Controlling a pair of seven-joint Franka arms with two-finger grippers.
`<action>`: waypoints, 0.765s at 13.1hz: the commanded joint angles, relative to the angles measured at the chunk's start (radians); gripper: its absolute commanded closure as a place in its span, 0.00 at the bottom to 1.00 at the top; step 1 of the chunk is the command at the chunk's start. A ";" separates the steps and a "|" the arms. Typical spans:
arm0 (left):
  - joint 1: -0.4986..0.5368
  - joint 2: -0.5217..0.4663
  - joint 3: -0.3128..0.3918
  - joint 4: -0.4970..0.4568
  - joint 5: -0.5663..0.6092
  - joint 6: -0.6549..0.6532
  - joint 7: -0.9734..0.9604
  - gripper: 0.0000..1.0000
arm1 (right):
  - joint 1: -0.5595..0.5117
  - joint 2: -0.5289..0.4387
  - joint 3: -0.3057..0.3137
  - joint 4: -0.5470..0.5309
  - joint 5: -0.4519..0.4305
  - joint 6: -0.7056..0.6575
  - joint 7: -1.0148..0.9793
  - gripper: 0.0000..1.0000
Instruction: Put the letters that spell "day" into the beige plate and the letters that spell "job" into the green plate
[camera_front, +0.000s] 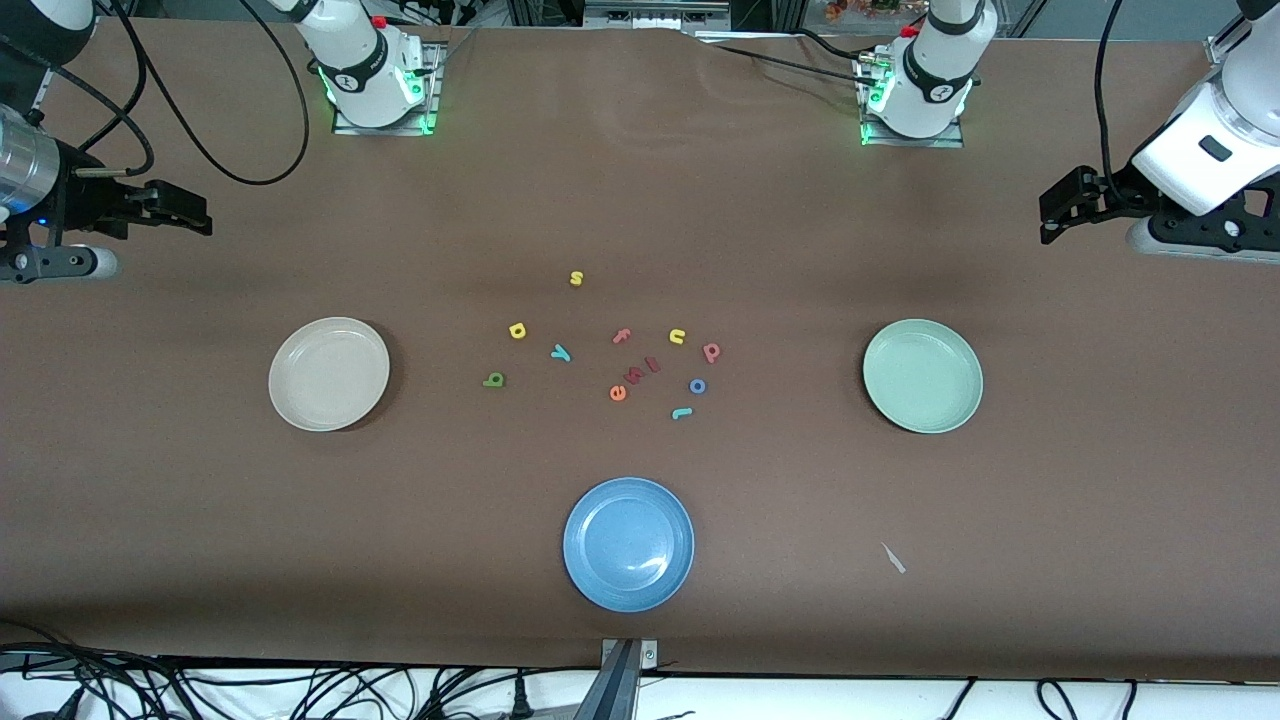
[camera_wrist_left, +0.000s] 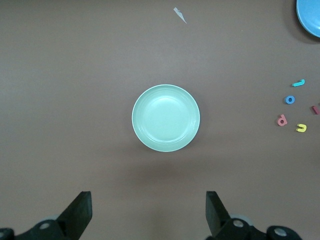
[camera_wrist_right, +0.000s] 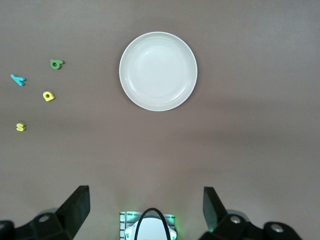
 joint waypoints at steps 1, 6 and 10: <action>0.007 0.015 -0.005 0.033 -0.021 -0.023 0.017 0.00 | 0.017 0.022 0.004 0.020 0.012 0.014 -0.012 0.00; 0.007 0.015 -0.005 0.033 -0.021 -0.023 0.016 0.00 | 0.074 0.142 0.015 0.023 -0.013 0.083 -0.040 0.00; -0.009 0.042 -0.009 0.031 -0.024 -0.031 0.019 0.00 | 0.101 0.195 0.015 0.040 -0.036 0.072 -0.040 0.00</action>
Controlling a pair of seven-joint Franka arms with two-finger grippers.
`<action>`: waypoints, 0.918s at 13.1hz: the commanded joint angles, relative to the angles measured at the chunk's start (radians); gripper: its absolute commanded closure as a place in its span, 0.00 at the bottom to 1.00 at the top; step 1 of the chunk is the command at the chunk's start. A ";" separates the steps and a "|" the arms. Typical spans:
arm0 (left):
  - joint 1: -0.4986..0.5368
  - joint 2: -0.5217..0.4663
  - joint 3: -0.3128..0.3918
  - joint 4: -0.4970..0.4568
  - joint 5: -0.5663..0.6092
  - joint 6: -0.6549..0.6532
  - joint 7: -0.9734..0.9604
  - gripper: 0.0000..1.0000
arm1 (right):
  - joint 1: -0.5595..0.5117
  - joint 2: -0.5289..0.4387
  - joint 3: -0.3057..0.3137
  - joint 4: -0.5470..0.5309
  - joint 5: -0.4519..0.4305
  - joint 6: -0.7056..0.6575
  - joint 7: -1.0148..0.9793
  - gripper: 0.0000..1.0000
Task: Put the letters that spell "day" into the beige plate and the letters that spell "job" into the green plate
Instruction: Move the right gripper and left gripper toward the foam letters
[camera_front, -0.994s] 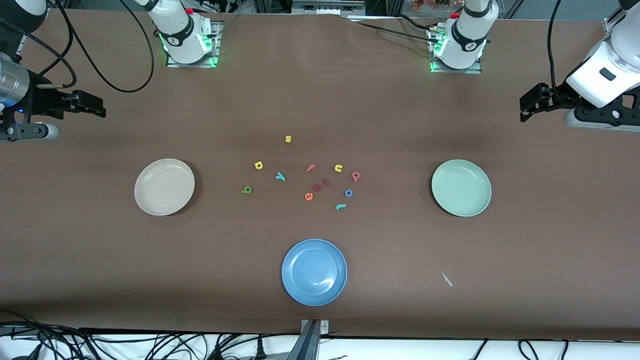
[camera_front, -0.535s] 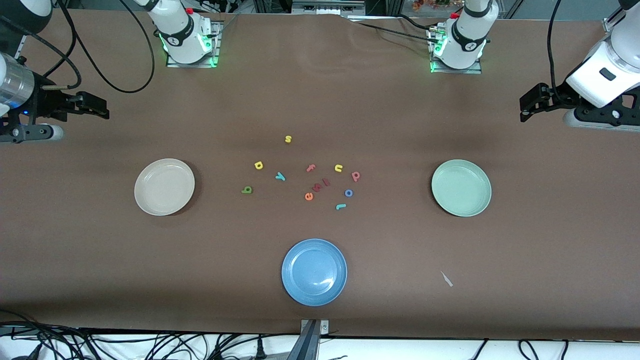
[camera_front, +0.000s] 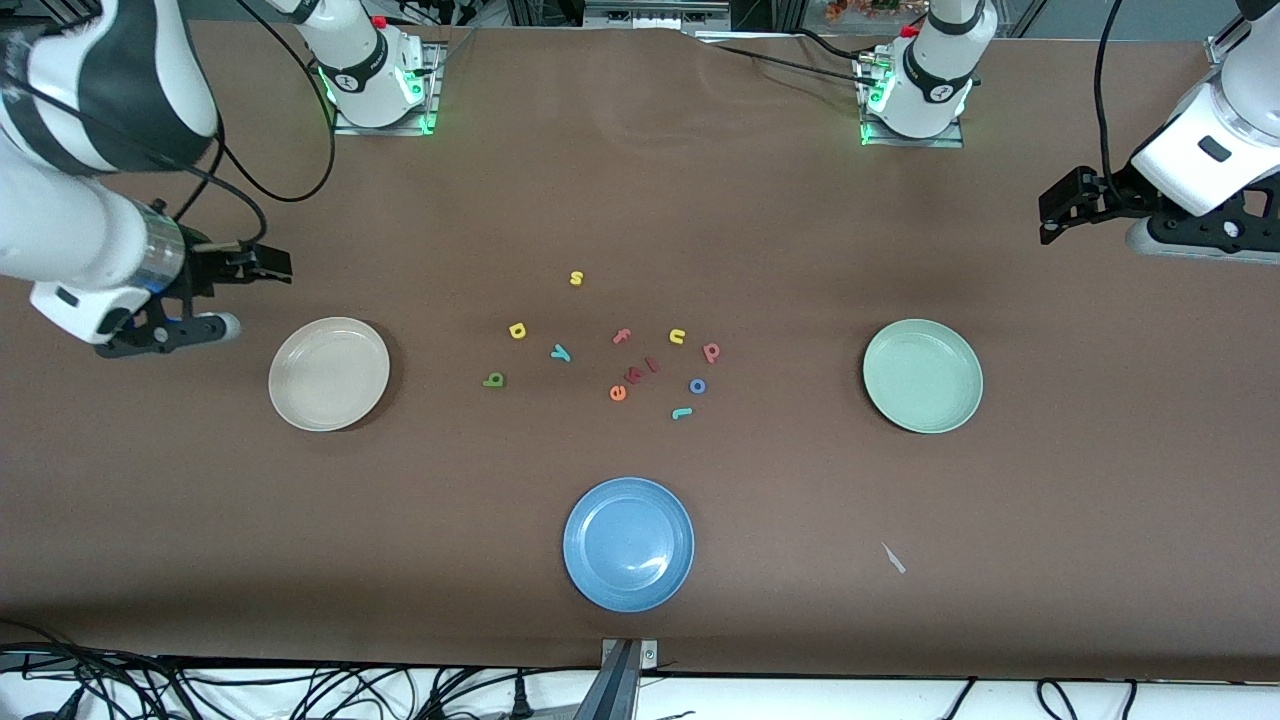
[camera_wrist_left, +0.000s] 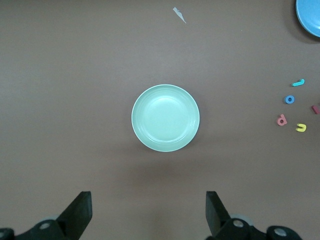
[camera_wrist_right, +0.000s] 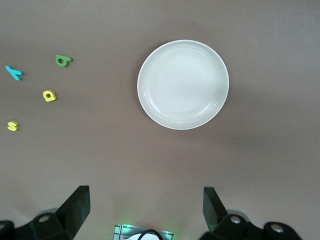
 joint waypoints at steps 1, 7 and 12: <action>-0.025 0.046 -0.010 0.031 -0.024 -0.046 0.022 0.00 | 0.016 0.029 0.001 0.034 -0.017 -0.021 -0.016 0.00; -0.098 0.117 -0.021 0.033 -0.026 -0.054 0.013 0.00 | 0.108 0.109 -0.001 0.011 -0.009 0.131 0.043 0.00; -0.138 0.258 -0.032 0.036 -0.171 0.061 -0.015 0.00 | 0.182 0.155 0.001 -0.082 -0.008 0.336 0.191 0.00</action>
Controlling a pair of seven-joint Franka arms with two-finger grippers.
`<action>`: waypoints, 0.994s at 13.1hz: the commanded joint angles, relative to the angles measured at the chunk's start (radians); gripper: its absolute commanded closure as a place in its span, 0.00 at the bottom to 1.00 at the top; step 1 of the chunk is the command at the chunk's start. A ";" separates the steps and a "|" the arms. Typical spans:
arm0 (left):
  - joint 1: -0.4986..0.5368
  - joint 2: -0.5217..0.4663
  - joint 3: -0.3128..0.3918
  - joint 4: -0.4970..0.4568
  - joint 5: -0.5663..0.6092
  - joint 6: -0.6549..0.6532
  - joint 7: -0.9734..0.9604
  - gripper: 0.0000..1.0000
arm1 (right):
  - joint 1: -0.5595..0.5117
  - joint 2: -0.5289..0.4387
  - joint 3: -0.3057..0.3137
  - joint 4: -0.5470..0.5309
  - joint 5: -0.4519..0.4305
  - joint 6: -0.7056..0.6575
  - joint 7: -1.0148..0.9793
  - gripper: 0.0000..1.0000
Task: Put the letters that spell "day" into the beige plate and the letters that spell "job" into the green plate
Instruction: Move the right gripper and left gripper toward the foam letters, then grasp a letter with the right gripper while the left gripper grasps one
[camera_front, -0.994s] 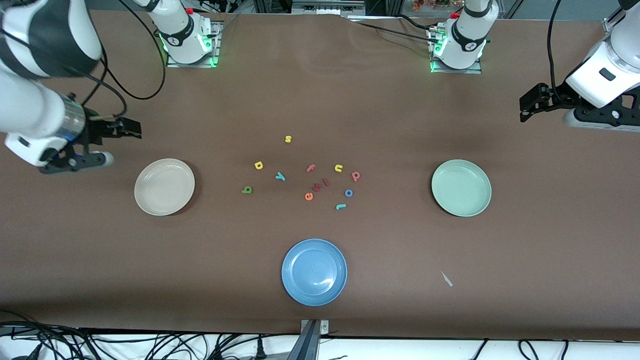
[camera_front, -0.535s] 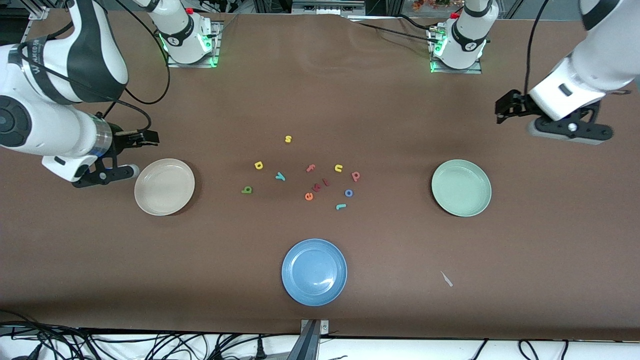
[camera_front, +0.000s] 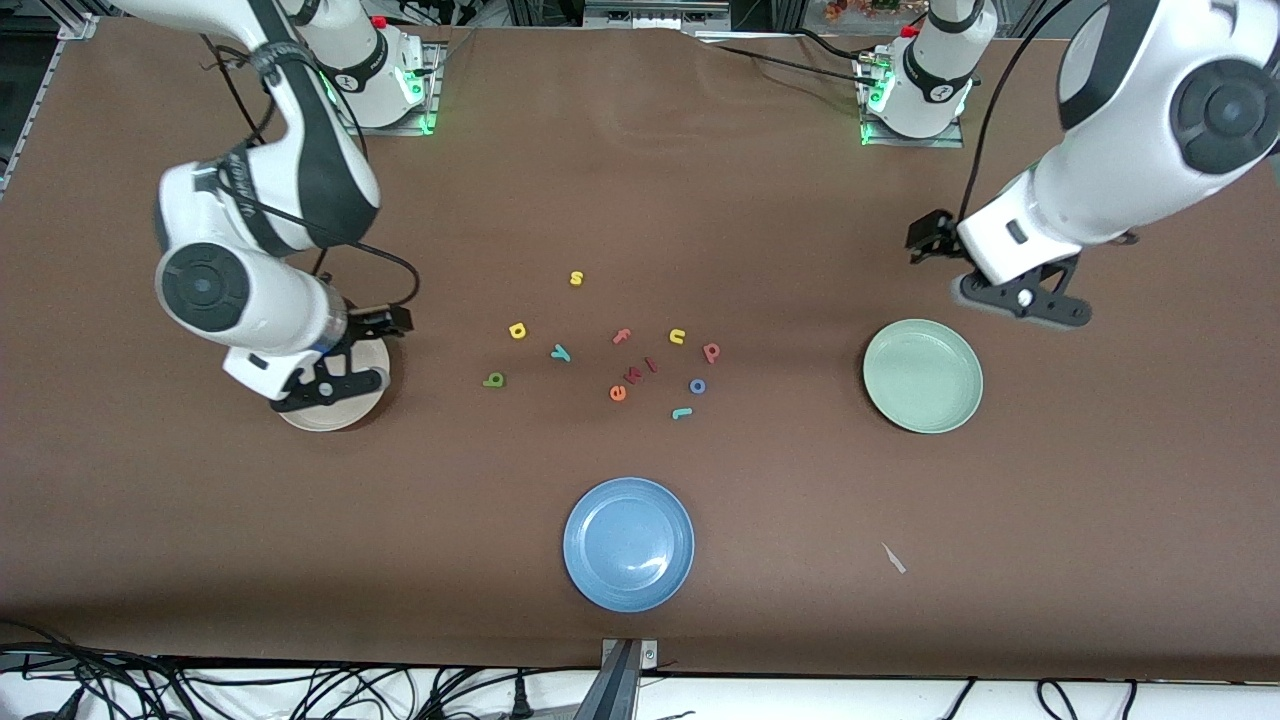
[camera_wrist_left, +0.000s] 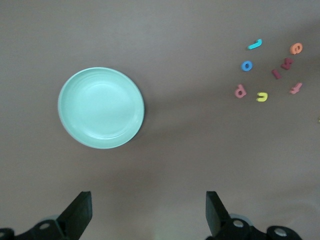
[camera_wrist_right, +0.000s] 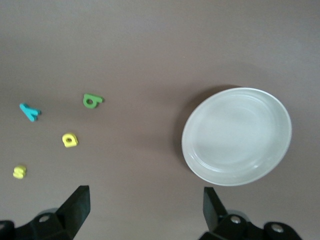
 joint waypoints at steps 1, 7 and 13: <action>-0.035 0.098 -0.005 0.035 -0.047 0.070 -0.014 0.00 | 0.014 -0.002 -0.003 -0.053 -0.008 0.072 0.028 0.00; -0.173 0.302 -0.006 0.066 -0.037 0.255 -0.060 0.00 | 0.041 0.044 -0.004 -0.065 -0.017 0.128 -0.468 0.00; -0.287 0.454 -0.006 0.090 -0.039 0.452 -0.063 0.00 | 0.042 0.119 -0.003 -0.125 -0.013 0.368 -0.858 0.00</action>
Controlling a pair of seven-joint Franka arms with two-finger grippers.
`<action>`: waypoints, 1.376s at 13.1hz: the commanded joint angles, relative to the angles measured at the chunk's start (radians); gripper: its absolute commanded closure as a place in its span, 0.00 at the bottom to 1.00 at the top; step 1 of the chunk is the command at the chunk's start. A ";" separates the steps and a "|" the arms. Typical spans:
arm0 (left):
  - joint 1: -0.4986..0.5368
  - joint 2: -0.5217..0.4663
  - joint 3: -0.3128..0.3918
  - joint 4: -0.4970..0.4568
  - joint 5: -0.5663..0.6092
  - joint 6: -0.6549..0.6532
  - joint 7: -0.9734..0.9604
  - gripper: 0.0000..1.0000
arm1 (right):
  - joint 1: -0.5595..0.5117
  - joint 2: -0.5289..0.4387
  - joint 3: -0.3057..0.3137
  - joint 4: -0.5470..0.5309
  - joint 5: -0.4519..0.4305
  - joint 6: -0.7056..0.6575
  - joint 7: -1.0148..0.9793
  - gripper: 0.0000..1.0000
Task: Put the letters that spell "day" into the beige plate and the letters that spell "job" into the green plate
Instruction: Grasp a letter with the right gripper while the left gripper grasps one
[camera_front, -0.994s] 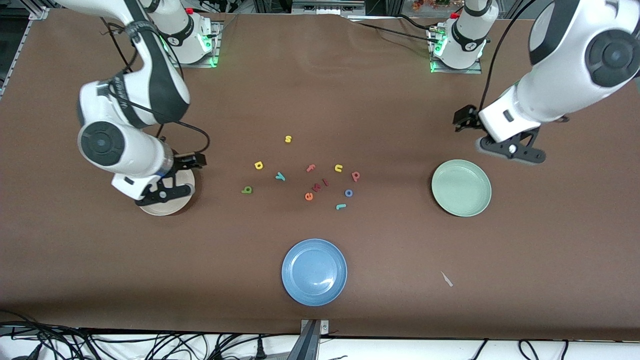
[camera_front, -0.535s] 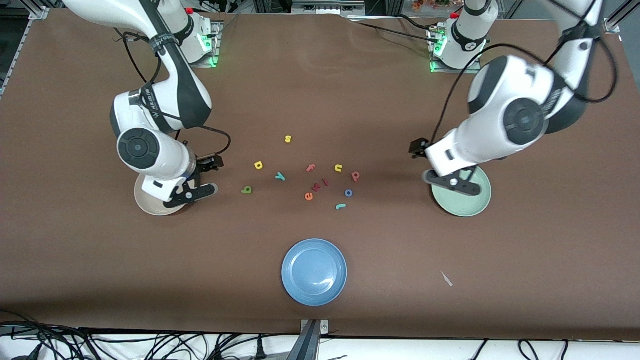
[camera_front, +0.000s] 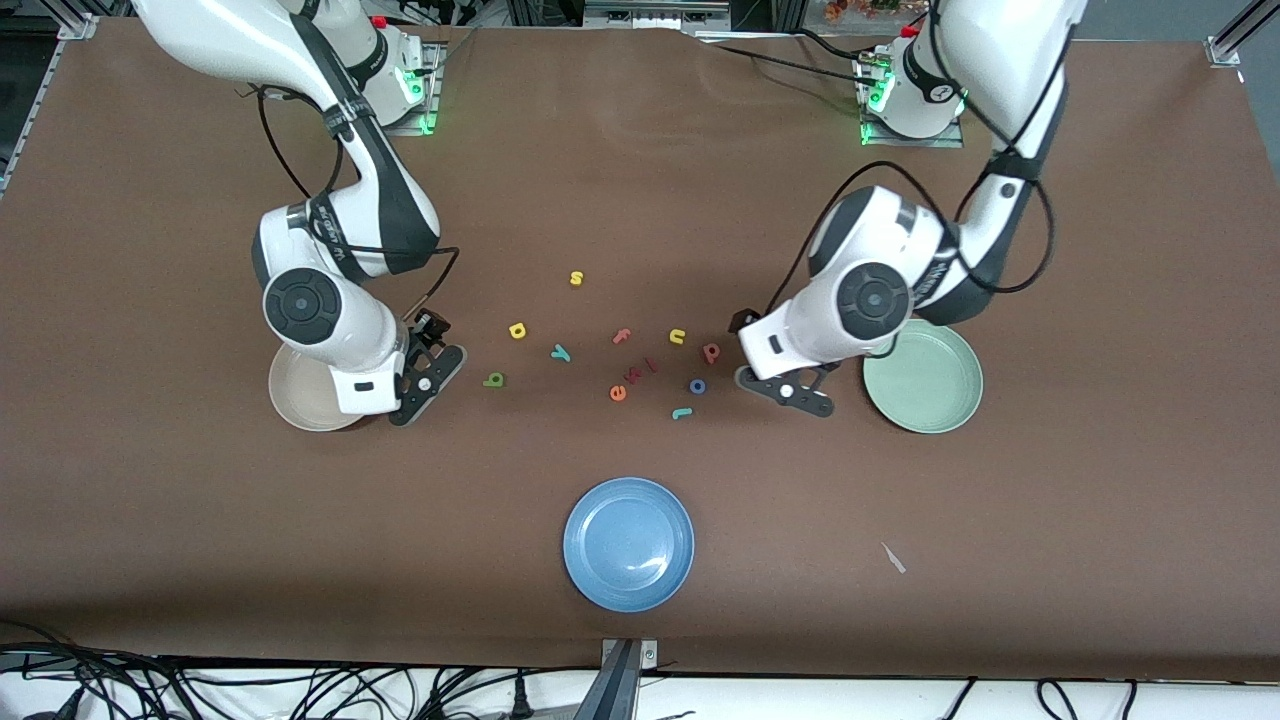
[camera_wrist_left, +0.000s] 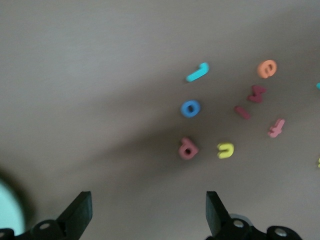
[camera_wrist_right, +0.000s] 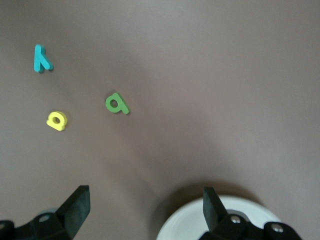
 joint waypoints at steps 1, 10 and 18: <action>-0.041 0.072 0.010 0.040 -0.016 0.080 -0.004 0.00 | 0.008 0.040 0.000 -0.008 -0.008 0.080 -0.153 0.00; -0.132 0.203 0.016 0.040 0.047 0.327 -0.060 0.30 | 0.080 0.097 0.008 -0.152 -0.010 0.345 -0.200 0.00; -0.163 0.248 0.046 0.034 0.085 0.398 -0.063 0.34 | 0.105 0.132 0.006 -0.141 -0.013 0.385 -0.276 0.11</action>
